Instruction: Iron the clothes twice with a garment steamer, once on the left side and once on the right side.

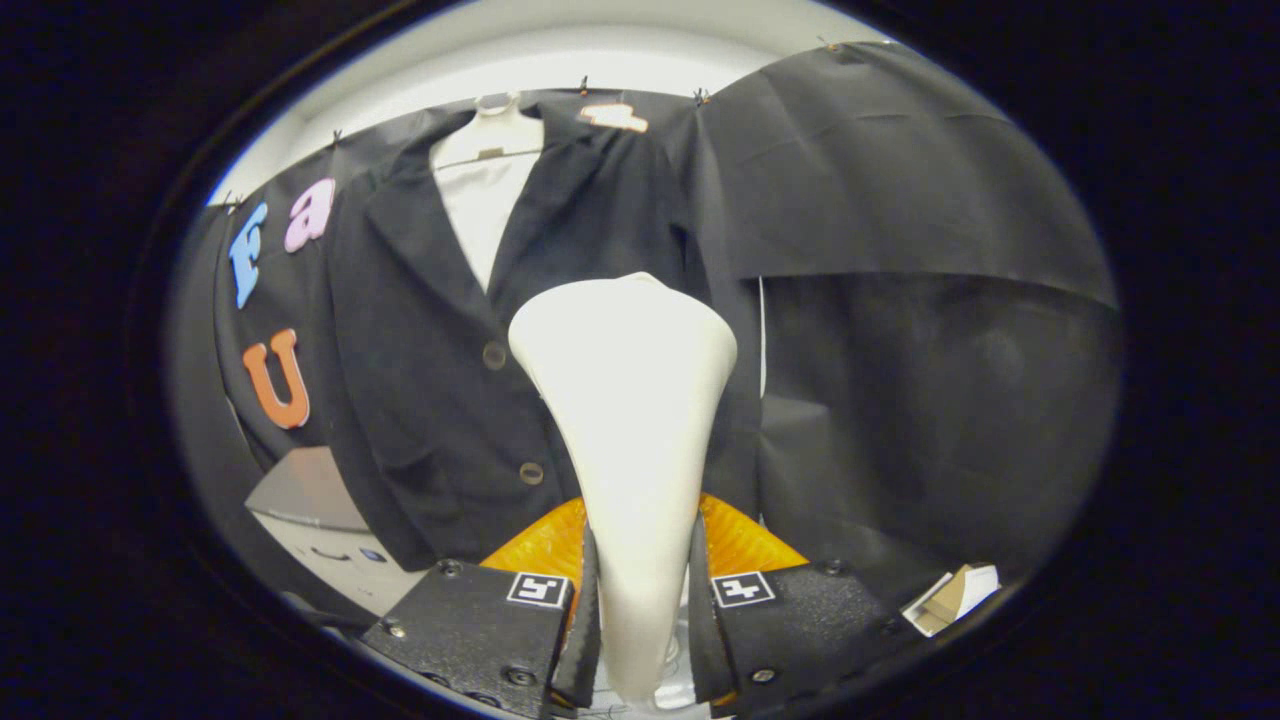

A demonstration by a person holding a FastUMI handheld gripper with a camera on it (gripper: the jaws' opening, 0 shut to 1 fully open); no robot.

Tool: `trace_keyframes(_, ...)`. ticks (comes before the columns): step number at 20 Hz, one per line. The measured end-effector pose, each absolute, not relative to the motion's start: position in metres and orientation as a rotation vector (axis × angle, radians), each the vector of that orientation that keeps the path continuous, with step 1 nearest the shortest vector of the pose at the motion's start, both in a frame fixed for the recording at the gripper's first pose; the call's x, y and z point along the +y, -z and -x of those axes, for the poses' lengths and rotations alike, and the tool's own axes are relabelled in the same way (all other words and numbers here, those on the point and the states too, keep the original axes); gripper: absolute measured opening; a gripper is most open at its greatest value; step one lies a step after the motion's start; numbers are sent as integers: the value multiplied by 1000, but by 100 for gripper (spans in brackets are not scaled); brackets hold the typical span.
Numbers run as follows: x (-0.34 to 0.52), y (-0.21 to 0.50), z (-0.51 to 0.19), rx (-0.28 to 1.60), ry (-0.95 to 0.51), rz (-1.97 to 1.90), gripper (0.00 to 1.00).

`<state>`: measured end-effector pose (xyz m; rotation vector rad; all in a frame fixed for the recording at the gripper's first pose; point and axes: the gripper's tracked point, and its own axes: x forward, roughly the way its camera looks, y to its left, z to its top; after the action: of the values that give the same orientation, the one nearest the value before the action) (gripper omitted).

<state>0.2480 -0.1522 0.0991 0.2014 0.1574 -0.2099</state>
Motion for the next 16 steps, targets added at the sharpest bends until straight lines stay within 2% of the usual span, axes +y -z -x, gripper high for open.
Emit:
trace_keyframes(5,-182,-194,-293,46,169,-224,39)
trace_keyframes(9,-181,-240,-326,25,106,-207,39)
trace_keyframes(14,-154,-245,-370,66,29,-163,39)
trace_keyframes(16,-155,-244,-380,62,56,-126,39)
